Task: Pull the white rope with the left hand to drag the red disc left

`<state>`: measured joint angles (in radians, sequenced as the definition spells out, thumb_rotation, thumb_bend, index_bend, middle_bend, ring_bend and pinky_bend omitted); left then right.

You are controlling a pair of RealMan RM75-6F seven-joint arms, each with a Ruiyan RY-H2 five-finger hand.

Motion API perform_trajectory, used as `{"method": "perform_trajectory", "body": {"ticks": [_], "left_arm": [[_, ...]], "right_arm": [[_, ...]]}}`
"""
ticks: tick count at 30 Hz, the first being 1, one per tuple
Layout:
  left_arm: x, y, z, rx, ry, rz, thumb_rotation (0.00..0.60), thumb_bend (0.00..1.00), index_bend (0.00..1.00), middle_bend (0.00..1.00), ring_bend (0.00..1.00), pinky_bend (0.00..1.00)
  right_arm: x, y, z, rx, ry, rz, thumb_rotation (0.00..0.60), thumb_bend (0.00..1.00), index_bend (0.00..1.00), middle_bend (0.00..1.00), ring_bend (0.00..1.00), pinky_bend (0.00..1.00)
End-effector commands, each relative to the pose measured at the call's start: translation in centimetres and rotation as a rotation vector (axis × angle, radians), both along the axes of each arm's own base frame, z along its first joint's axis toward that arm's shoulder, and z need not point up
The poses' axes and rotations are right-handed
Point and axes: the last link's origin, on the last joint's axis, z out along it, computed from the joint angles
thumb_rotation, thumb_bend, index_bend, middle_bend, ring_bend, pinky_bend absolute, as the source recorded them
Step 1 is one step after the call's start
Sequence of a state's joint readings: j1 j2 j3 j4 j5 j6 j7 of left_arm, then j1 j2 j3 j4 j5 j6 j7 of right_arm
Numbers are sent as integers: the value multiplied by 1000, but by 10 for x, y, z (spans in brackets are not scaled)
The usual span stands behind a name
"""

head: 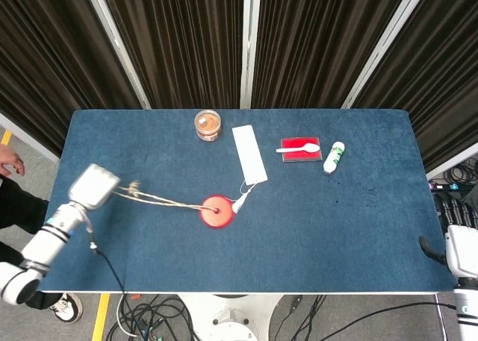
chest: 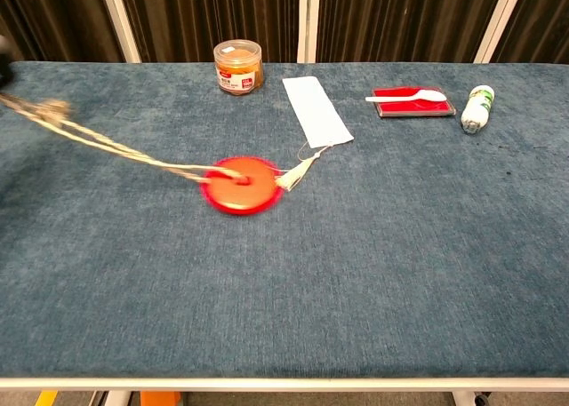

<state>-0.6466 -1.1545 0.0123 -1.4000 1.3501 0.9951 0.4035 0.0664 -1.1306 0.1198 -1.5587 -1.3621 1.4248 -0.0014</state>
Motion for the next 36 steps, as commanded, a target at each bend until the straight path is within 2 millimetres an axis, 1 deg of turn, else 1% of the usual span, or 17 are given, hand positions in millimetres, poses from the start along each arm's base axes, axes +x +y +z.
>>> {"method": "perform_trajectory", "body": {"ticks": [1, 3, 7, 9, 15, 19, 21, 22, 23, 26, 28, 29, 30, 31, 32, 33, 36], "left_arm": [[-31, -3, 35, 88, 56, 94, 600, 349, 764, 984, 784, 762], [-41, -4, 48, 125, 68, 132, 600, 348, 765, 984, 784, 763], [-53, -3, 64, 185, 83, 174, 600, 348, 765, 984, 784, 763], [-62, -1, 71, 233, 125, 211, 600, 349, 766, 985, 785, 763], [-62, -2, 68, 280, 176, 251, 600, 348, 765, 985, 788, 770], [-52, 1, 62, 328, 153, 220, 600, 346, 765, 985, 789, 772], [-38, 1, 53, 332, 30, 182, 600, 344, 765, 985, 789, 774], [-29, 0, 47, 323, -75, 163, 600, 342, 765, 984, 789, 773], [-17, -1, 35, 286, -225, 133, 600, 340, 765, 984, 789, 774], [5, -8, 11, 125, -531, 97, 600, 325, 757, 966, 766, 753], [9, -11, -1, 3, -581, 125, 600, 281, 679, 861, 639, 666], [7, -14, -8, -78, -555, 170, 600, 249, 563, 728, 509, 577], [6, -17, -14, -183, -501, 243, 600, 214, 381, 495, 312, 434], [9, -16, -15, -230, -475, 278, 600, 185, 217, 253, 140, 293], [11, -16, -16, -242, -464, 278, 600, 163, 119, 81, 34, 197], [12, -15, -17, -247, -455, 271, 600, 146, 95, 14, 1, 152], [14, -20, -15, -237, -461, 241, 600, 87, 80, 0, 0, 118]], "right_arm": [[0, 0, -1, 1, 0, 1, 600, 210, 0, 4, 0, 0], [1, 0, -1, 3, 0, 2, 600, 210, 0, 4, 0, 0], [2, 0, -3, 7, 1, 3, 600, 211, 0, 4, 0, 0], [2, 0, -3, 7, 3, 4, 600, 211, 0, 4, 0, 0], [-1, 0, -3, 11, 1, -13, 600, 211, 0, 4, 0, 0], [-1, 0, -4, 14, 3, -14, 600, 211, 0, 5, 0, 0], [-1, 0, -3, 11, 2, -15, 600, 212, 0, 5, 0, 0], [-1, 0, -3, 12, 2, -16, 600, 212, 0, 5, 0, 0], [-1, 0, -4, 13, 2, -17, 600, 212, 0, 5, 0, 0], [-1, 0, -5, 18, 2, -17, 600, 212, 0, 5, 0, 0], [-1, 0, -5, 19, 1, -17, 600, 212, 0, 5, 0, 0], [-1, 0, -5, 20, 0, -18, 600, 212, 0, 5, 0, 0], [-1, -1, -5, 20, -1, -19, 600, 212, 0, 5, 0, 0], [-2, -1, -5, 20, -2, -22, 600, 212, 0, 4, 0, 0], [-2, 0, -5, 19, -3, -24, 600, 212, 0, 4, 0, 0], [-3, 0, -5, 18, -4, -27, 600, 212, 0, 4, 0, 0], [-6, 1, -4, 20, -2, -41, 600, 212, 0, 5, 0, 0]]}}
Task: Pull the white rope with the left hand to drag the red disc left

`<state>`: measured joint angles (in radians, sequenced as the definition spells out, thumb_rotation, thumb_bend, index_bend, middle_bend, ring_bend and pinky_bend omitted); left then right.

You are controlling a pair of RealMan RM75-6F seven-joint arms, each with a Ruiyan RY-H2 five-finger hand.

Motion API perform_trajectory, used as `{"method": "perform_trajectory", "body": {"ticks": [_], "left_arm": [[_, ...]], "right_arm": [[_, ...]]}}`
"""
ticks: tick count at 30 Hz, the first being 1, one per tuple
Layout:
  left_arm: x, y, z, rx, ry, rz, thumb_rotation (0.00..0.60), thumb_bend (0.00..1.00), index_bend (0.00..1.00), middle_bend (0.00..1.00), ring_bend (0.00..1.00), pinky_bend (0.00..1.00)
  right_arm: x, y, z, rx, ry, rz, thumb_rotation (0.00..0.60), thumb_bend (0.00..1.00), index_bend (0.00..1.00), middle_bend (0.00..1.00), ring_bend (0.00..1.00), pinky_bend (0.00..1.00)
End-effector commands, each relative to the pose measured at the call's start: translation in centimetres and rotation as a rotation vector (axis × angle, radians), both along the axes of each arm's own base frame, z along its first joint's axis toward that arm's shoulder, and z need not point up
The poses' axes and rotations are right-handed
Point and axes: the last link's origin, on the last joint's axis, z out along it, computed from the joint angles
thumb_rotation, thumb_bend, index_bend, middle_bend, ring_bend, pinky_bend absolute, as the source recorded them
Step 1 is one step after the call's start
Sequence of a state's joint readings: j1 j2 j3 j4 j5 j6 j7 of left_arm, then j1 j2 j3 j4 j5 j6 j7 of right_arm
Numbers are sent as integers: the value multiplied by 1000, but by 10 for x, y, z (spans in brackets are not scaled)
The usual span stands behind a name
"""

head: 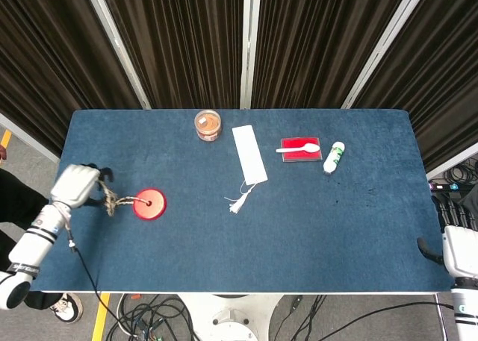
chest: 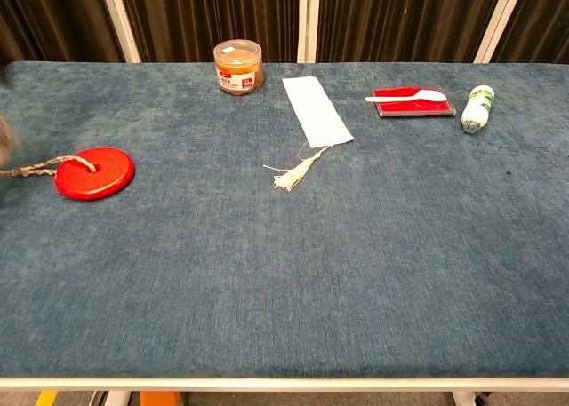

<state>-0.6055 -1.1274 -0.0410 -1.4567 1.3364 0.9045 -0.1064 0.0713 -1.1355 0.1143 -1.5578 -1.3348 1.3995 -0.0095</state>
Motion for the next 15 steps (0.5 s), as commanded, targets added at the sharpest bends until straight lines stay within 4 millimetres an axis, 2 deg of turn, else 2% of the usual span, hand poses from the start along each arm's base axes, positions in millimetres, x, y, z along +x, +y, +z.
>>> {"method": "perform_trajectory", "body": {"ticks": [1, 6, 10, 15], "left_arm": [[19, -13, -12, -136, 9, -66, 600, 72, 75, 0, 0, 118], [19, -19, 2, -96, 34, -112, 600, 60, 65, 0, 0, 118], [11, -28, 18, -4, 76, -128, 600, 61, 66, 0, 0, 116], [-10, -65, 39, 217, 71, -101, 600, 63, 69, 0, 0, 118]], "right_arm": [[-3, 1, 1, 2, 2, -11, 600, 212, 0, 5, 0, 0], [-4, 0, 0, 2, -3, -14, 600, 212, 0, 5, 0, 0], [-3, 0, 0, 2, -5, -7, 600, 213, 0, 5, 0, 0], [-1, 2, 1, -4, -6, 7, 600, 212, 0, 5, 0, 0]]}}
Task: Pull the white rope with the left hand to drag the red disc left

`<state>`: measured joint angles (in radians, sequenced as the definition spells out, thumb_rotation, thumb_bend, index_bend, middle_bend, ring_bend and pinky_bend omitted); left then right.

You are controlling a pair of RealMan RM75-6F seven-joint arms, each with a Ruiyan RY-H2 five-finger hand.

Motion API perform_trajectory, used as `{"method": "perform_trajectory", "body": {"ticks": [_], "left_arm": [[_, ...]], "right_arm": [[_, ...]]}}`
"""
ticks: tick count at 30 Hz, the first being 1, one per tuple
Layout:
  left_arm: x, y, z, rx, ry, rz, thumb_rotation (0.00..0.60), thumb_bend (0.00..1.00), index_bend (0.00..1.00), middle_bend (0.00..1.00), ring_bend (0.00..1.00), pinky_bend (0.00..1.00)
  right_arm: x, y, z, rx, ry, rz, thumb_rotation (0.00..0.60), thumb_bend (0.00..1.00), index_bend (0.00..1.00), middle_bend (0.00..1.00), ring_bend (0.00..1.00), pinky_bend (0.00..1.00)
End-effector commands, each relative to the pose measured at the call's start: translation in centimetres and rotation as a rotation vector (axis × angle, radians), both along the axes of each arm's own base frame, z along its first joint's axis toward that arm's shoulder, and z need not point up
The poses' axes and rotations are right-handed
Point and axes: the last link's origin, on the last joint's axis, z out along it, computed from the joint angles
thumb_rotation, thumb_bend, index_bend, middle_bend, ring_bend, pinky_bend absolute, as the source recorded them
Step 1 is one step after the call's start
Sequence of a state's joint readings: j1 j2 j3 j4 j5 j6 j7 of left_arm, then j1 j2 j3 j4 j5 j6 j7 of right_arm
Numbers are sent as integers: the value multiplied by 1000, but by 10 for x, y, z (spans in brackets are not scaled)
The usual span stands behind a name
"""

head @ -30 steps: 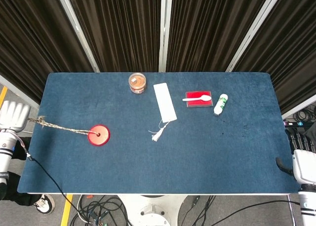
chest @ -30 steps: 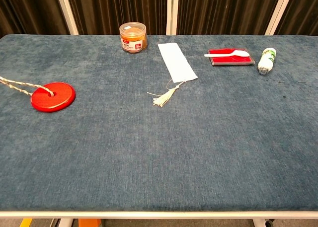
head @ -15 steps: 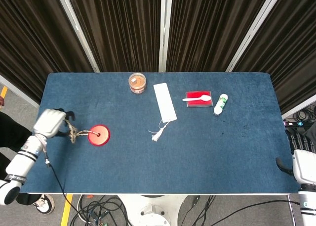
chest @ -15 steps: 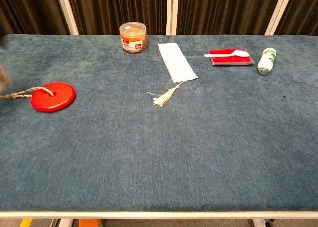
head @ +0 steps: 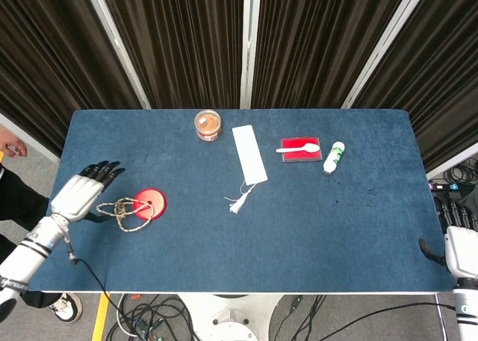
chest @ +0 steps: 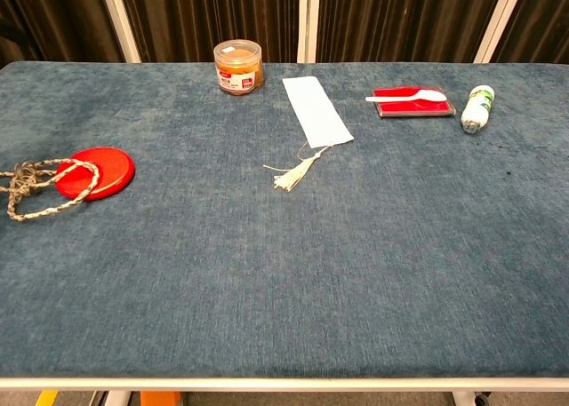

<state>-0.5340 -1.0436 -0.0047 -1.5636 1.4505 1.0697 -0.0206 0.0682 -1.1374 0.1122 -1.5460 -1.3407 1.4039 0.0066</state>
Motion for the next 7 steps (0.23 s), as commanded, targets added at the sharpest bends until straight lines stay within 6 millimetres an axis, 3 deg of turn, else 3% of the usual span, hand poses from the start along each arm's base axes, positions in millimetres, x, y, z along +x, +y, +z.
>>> {"method": "perform_trajectory", "body": {"ticks": [1, 7], "left_arm": [[-24, -42, 18, 199, -10, 30, 600, 63, 70, 0, 0, 118], [-58, -98, 16, 323, -39, 83, 600, 63, 71, 0, 0, 116]], "right_arm": [[2, 0, 1, -2, -3, 8, 600, 212, 0, 5, 0, 0], [6, 3, 0, 1, -13, 32, 600, 210, 0, 4, 0, 0]]}}
